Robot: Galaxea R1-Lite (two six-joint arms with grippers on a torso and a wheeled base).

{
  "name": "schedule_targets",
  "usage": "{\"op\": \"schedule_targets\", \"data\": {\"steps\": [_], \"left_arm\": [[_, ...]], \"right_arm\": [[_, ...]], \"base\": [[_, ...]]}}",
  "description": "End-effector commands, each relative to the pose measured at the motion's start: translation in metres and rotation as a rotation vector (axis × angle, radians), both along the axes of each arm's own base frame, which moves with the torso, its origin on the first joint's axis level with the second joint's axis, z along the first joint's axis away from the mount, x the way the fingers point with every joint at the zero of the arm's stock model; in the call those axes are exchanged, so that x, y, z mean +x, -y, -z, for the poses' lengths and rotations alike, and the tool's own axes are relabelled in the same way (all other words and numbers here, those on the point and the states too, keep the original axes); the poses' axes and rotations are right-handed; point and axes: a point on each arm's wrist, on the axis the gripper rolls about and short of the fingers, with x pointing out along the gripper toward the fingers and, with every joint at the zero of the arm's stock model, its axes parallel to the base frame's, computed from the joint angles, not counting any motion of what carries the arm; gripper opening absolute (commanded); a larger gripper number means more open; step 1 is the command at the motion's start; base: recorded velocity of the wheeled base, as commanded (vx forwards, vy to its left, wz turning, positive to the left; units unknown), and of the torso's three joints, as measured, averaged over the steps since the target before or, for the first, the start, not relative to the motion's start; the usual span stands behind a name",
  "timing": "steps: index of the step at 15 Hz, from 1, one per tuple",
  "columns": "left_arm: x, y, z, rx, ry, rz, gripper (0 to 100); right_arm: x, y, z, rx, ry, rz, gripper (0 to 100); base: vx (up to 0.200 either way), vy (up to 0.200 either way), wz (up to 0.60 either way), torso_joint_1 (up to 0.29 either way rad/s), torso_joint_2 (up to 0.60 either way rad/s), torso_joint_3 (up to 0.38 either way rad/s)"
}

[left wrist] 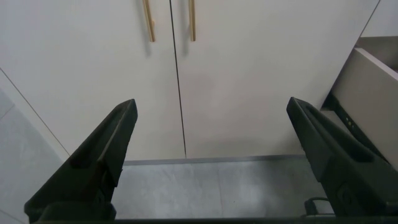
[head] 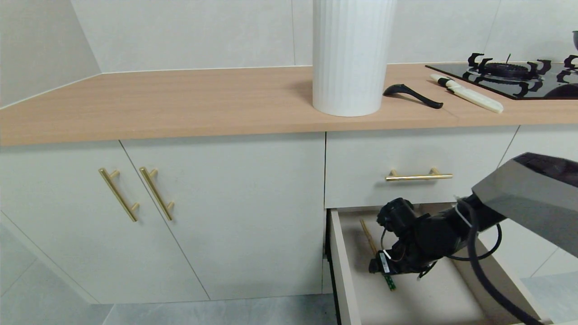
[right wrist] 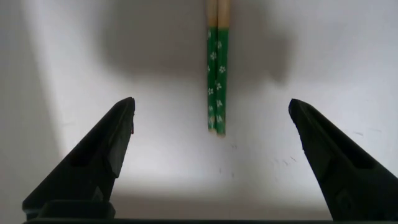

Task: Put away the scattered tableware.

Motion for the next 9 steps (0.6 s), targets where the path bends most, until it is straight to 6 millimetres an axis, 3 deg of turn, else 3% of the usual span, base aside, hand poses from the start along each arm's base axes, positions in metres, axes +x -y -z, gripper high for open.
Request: {"op": "schedule_targets", "data": {"steps": [1,6,9], "left_arm": [[0.000,0.000,0.000,0.000,-0.002,-0.001,100],[0.000,0.000,0.000,0.000,-0.001,-0.001,100],[0.000,0.000,0.000,0.000,-0.001,-0.001,100]], "right_arm": [[-0.020,0.010,-0.053,0.052,0.103,-0.009,100],[-0.055,0.028,-0.145,0.161,0.350,-0.008,100],[-0.071,0.042,-0.176,0.189,0.448,0.006,100]], "base": [[0.000,0.000,0.00,0.000,0.00,0.000],[0.000,0.000,0.00,0.000,0.00,0.000],[0.000,0.000,0.00,0.000,0.00,0.000]]}}
